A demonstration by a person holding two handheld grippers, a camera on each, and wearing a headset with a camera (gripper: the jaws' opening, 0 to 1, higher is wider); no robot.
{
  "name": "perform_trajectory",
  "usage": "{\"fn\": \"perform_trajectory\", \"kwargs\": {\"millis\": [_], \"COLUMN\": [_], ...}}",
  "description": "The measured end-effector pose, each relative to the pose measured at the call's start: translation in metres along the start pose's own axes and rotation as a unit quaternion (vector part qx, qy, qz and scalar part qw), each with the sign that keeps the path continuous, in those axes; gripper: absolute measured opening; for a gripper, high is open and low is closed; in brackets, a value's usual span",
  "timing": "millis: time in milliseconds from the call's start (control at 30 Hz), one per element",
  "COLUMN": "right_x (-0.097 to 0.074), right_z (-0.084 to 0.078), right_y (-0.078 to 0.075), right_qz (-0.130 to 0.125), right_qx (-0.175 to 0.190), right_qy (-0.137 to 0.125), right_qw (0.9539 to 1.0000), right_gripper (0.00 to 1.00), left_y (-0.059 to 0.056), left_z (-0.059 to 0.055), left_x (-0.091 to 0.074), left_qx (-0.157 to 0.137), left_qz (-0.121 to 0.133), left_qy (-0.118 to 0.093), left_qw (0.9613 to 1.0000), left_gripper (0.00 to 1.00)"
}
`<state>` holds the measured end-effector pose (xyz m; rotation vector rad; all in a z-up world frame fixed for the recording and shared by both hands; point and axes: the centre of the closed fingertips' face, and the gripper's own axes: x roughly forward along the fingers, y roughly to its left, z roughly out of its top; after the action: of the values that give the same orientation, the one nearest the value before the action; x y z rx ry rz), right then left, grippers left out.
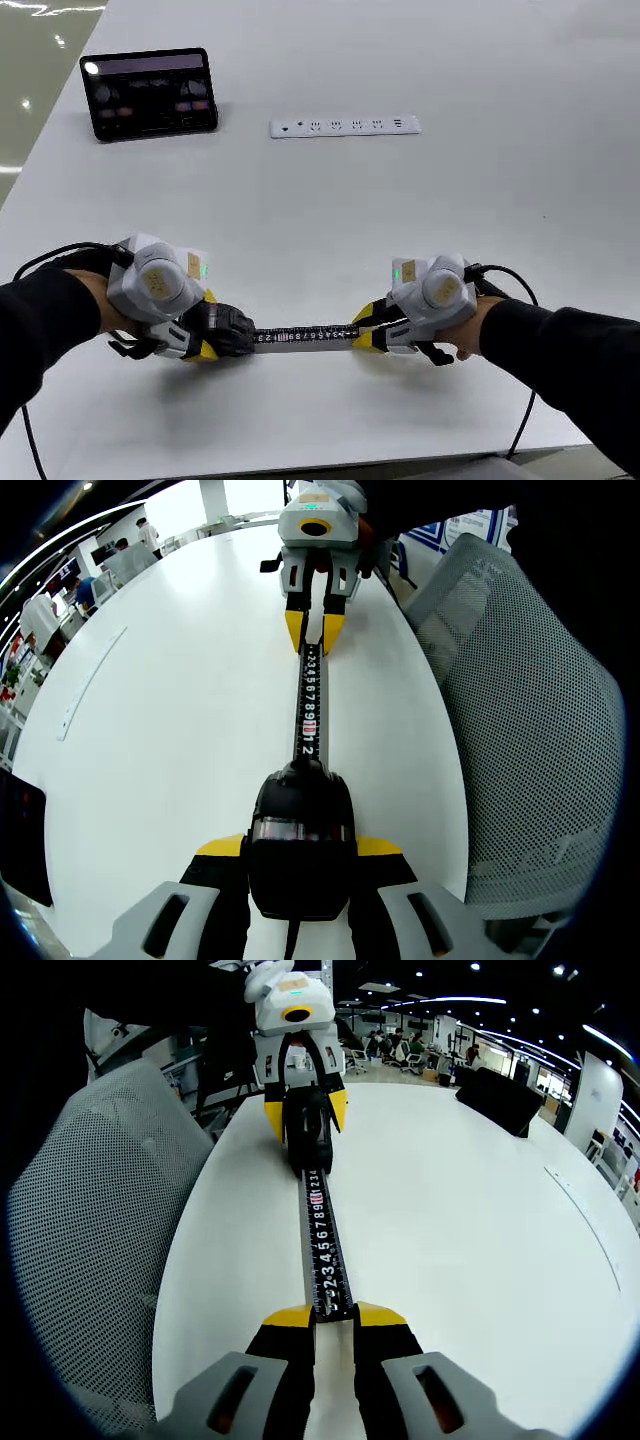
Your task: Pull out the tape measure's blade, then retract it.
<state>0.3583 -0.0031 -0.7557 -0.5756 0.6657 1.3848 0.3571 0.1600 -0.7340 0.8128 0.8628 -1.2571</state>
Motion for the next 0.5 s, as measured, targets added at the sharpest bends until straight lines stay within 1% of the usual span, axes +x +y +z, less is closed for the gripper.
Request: {"fn": "perform_trajectory", "kwargs": {"millis": [500], "right_x": [-0.016], "right_z": [-0.018], "right_y": [-0.001], "right_qz": [-0.004], "right_qx": [0.014], "right_qy": [0.000], "right_qw": [0.9999], "right_gripper": [0.09], "left_y": [-0.002], "left_z": [0.001], "left_x": [0.000], "left_qx": [0.001], "left_qz": [0.000], "left_qy": [0.002], "left_qw": [1.0000], "left_gripper": [0.34]}}
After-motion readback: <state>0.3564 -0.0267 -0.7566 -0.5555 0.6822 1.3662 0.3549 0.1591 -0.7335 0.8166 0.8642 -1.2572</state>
